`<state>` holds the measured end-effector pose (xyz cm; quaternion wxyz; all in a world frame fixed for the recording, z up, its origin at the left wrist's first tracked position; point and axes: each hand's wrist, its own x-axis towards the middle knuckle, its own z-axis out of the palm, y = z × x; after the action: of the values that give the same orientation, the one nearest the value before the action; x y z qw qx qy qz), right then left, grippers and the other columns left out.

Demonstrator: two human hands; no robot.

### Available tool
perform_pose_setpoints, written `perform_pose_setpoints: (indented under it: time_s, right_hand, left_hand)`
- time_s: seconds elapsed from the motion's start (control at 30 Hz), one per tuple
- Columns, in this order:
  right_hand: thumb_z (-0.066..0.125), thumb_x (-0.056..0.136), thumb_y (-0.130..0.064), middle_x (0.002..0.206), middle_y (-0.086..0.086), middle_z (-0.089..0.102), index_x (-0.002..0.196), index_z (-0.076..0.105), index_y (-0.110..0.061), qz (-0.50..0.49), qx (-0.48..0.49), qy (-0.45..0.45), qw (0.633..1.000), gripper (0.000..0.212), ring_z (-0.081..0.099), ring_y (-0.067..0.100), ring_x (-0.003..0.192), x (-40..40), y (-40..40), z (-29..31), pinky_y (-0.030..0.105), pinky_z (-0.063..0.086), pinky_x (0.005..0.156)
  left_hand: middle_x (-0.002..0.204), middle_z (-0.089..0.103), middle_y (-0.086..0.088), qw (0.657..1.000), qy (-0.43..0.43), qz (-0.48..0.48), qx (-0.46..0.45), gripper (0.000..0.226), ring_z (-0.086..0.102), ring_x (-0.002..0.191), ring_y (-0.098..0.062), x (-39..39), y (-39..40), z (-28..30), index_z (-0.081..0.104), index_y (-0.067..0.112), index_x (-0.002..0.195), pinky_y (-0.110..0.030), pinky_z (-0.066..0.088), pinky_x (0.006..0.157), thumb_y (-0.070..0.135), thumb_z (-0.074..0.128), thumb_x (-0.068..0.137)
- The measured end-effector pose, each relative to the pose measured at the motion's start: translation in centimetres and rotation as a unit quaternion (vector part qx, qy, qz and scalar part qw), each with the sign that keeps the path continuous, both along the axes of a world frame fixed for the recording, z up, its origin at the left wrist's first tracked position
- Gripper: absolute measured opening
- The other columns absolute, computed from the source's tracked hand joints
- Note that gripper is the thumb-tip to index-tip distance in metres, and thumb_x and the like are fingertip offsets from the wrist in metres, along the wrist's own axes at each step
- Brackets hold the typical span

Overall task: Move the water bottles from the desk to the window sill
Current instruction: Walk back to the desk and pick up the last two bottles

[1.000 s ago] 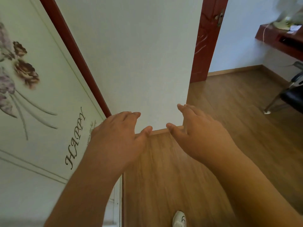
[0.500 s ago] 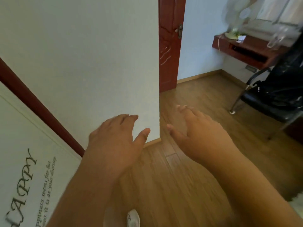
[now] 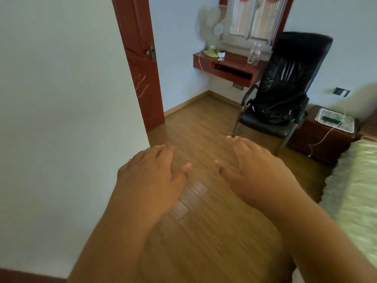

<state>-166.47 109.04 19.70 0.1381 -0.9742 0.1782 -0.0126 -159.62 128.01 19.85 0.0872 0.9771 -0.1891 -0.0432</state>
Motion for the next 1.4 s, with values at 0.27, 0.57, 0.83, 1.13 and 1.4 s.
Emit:
perform_pose_setpoints:
  time_s: [0.27, 0.57, 0.83, 1.13, 1.4]
  right_hand:
    - [0.036, 0.094, -0.071, 0.167, -0.011, 0.021, 0.159, 0.011, -0.037, -0.068, -0.001, 0.006, 0.998, 0.078, 0.025, 0.017, 0.152, 6.5, 1.4, -0.8, 0.044, 0.026, 0.12]
    - [0.037, 0.095, -0.071, 0.166, -0.011, 0.021, 0.16, 0.012, -0.036, -0.127, 0.008, 0.023, 0.992, 0.077, 0.025, 0.017, 0.152, 9.7, 0.2, -2.1, 0.043, 0.026, 0.12]
    - [0.038, 0.095, -0.07, 0.166, -0.011, 0.023, 0.16, 0.013, -0.036, -0.134, 0.03, 0.026, 0.99, 0.077, 0.027, 0.018, 0.151, 13.4, -5.5, -3.6, 0.044, 0.027, 0.12]
    - [0.037, 0.095, -0.07, 0.166, -0.01, 0.022, 0.16, 0.013, -0.036, -0.101, 0.031, -0.012, 0.994, 0.078, 0.025, 0.017, 0.152, 19.3, -16.9, -2.1, 0.044, 0.027, 0.121]
    - [0.037, 0.096, -0.07, 0.167, -0.009, 0.021, 0.161, 0.012, -0.035, -0.073, 0.027, 0.0, 0.997, 0.078, 0.025, 0.016, 0.152, 22.9, -23.3, -1.7, 0.044, 0.027, 0.121]
  left_hand:
    - [0.164, 0.03, 0.014, 0.997, 0.005, -0.076, -0.014, 0.068, 0.031, 0.15, -0.014, 9.2, 0.6, -0.8, 0.027, 0.043, 0.155, -0.041, 0.035, 0.116, 0.074, 0.027, 0.095]
    - [0.163, 0.029, 0.014, 0.99, 0.025, -0.137, -0.002, 0.072, 0.031, 0.149, -0.014, 14.4, -1.6, -1.6, 0.027, 0.041, 0.155, -0.041, 0.037, 0.114, 0.075, 0.024, 0.092]
    - [0.163, 0.03, 0.015, 0.989, 0.032, -0.144, 0.015, 0.069, 0.029, 0.15, -0.014, 18.2, -7.3, -2.4, 0.028, 0.041, 0.155, -0.043, 0.035, 0.116, 0.074, 0.027, 0.094]
    - [0.161, 0.032, 0.016, 0.992, -0.005, -0.123, 0.0, 0.068, 0.028, 0.149, -0.012, 23.2, -17.7, -0.4, 0.029, 0.04, 0.155, -0.043, 0.033, 0.115, 0.071, 0.027, 0.095]
    - [0.161, 0.032, 0.016, 0.995, -0.001, -0.102, 0.007, 0.069, 0.026, 0.15, -0.011, 25.7, -23.9, -0.7, 0.03, 0.039, 0.155, -0.043, 0.031, 0.117, 0.072, 0.024, 0.095]
